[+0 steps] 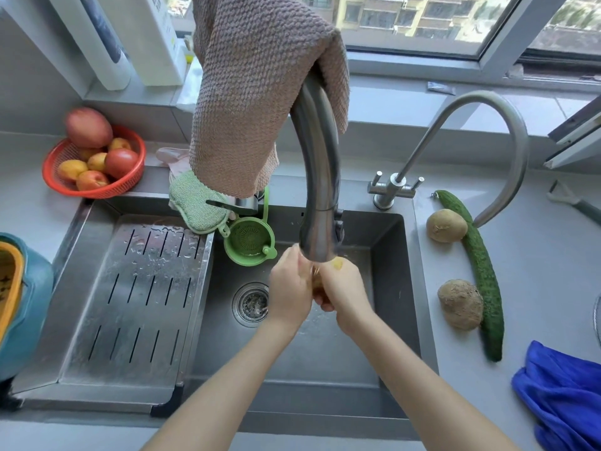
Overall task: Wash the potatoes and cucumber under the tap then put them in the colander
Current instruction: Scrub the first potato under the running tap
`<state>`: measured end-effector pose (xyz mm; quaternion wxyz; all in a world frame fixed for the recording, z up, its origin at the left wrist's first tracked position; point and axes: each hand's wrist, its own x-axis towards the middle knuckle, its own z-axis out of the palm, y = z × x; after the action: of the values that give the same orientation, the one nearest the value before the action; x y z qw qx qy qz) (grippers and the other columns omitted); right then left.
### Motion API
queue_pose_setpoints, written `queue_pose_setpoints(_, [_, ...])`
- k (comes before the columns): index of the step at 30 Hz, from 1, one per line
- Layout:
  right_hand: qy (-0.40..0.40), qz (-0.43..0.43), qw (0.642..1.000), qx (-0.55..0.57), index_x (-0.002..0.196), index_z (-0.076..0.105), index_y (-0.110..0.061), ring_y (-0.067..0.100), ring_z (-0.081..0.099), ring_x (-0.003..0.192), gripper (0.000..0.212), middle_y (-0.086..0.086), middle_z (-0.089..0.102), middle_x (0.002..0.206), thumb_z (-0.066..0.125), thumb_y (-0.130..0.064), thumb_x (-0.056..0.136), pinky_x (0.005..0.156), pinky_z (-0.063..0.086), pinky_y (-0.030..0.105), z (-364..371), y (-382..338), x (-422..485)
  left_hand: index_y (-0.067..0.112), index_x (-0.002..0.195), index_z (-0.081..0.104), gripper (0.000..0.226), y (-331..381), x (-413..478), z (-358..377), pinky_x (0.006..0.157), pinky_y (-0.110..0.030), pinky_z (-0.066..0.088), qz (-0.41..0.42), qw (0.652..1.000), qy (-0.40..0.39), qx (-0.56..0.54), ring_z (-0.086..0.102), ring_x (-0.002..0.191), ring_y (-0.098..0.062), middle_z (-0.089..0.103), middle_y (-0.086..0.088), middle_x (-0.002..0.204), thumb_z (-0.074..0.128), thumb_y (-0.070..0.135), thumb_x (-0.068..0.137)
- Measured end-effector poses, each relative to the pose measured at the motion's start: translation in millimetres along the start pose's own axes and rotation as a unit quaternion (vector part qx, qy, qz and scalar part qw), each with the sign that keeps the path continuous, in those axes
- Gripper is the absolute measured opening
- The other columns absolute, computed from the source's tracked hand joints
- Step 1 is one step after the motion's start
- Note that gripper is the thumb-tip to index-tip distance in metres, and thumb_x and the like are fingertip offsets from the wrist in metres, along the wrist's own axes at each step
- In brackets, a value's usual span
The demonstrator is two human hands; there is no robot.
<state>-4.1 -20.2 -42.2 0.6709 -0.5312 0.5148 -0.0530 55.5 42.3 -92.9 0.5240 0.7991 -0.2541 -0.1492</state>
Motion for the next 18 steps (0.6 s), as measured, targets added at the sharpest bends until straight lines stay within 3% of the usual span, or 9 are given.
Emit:
queue_pose_setpoints(3, [0.068,-0.123,0.985,-0.101,0.064,0.050,-0.013,0.018,0.056,0.054,0.042,-0.003,0.060,0.057,0.059,-0.048,0.083,0.049,0.043,0.027,5.5,17.3,-7.3,0.010,0.063,0.047,0.031,5.8,11.3,5.7,0.058,-0.031,0.038,-0.179,0.977,0.028,-0.110,0.046,0.060,-0.017,0.051,-0.004,0.060,0.050,0.015,0.094])
queue_pose_setpoints(6, [0.125,-0.201,0.931,-0.278,0.079,0.053,-0.009,0.027,0.061,0.072,0.063,0.006,0.068,0.074,0.033,-0.068,0.080,0.064,0.044,0.036,6.8,31.1,-14.7,0.010,0.060,0.059,0.032,7.0,26.9,1.5,0.053,-0.023,0.047,-0.408,0.868,-0.029,-0.282,0.058,0.054,-0.018,0.060,-0.004,0.060,0.059,0.018,0.091])
queue_pose_setpoints(8, [0.147,-0.202,0.925,-0.285,0.076,0.054,-0.009,0.029,0.059,0.074,0.068,0.008,0.067,0.074,0.016,-0.065,0.080,0.065,0.042,0.036,6.5,32.6,-14.0,0.012,0.049,0.064,0.040,6.5,27.4,0.9,0.043,-0.019,0.048,-0.467,0.812,-0.070,-0.343,0.060,0.042,-0.012,0.063,0.000,0.051,0.061,0.018,0.088])
queue_pose_setpoints(9, [0.157,-0.186,0.942,-0.232,0.071,0.054,-0.012,0.027,0.058,0.072,0.061,0.006,0.064,0.071,0.017,-0.058,0.087,0.065,0.042,0.034,6.3,30.0,-11.8,0.011,0.052,0.067,0.036,6.9,25.7,2.7,0.042,-0.018,0.048,-0.460,0.809,-0.090,-0.353,0.061,0.042,-0.011,0.064,0.000,0.052,0.061,0.015,0.088])
queue_pose_setpoints(11, [0.175,-0.110,0.971,-0.121,0.059,0.048,-0.017,0.023,0.051,0.064,0.049,0.000,0.055,0.059,0.024,-0.035,0.099,0.060,0.037,0.030,6.6,24.6,-4.9,0.007,0.073,0.067,0.016,8.2,20.7,5.9,0.053,-0.023,0.052,-0.411,0.836,-0.099,-0.349,0.063,0.056,-0.016,0.066,-0.005,0.065,0.059,0.006,0.086])
queue_pose_setpoints(13, [0.151,0.038,0.988,0.003,0.060,0.043,-0.015,0.020,0.040,0.048,0.044,0.000,0.042,0.047,0.024,-0.023,0.099,0.048,0.030,0.024,4.4,18.2,3.5,0.000,0.089,0.066,0.009,7.9,13.6,4.2,0.064,-0.029,0.052,-0.337,0.857,-0.107,-0.374,0.062,0.071,-0.024,0.066,-0.010,0.077,0.059,-0.001,0.083])
queue_pose_setpoints(16, [0.056,0.240,0.953,0.175,0.071,0.047,-0.011,0.011,0.028,0.026,0.032,0.004,0.038,0.041,0.028,-0.020,0.095,0.035,0.021,0.011,-5.2,5.8,8.5,-0.009,0.109,0.060,0.037,10.5,6.4,-2.6,0.064,-0.029,0.054,-0.247,0.857,-0.174,-0.417,0.065,0.075,-0.024,0.069,-0.011,0.084,0.066,0.003,0.074])
queue_pose_setpoints(18, [0.017,0.289,0.930,0.228,0.069,0.049,-0.012,0.008,0.026,0.022,0.026,0.003,0.041,0.042,0.034,-0.015,0.090,0.031,0.019,0.008,-8.1,0.2,8.6,-0.009,0.109,0.058,0.050,15.9,6.1,-3.7,0.063,-0.030,0.052,-0.224,0.880,-0.177,-0.379,0.065,0.072,-0.022,0.068,-0.010,0.086,0.073,0.014,0.068])
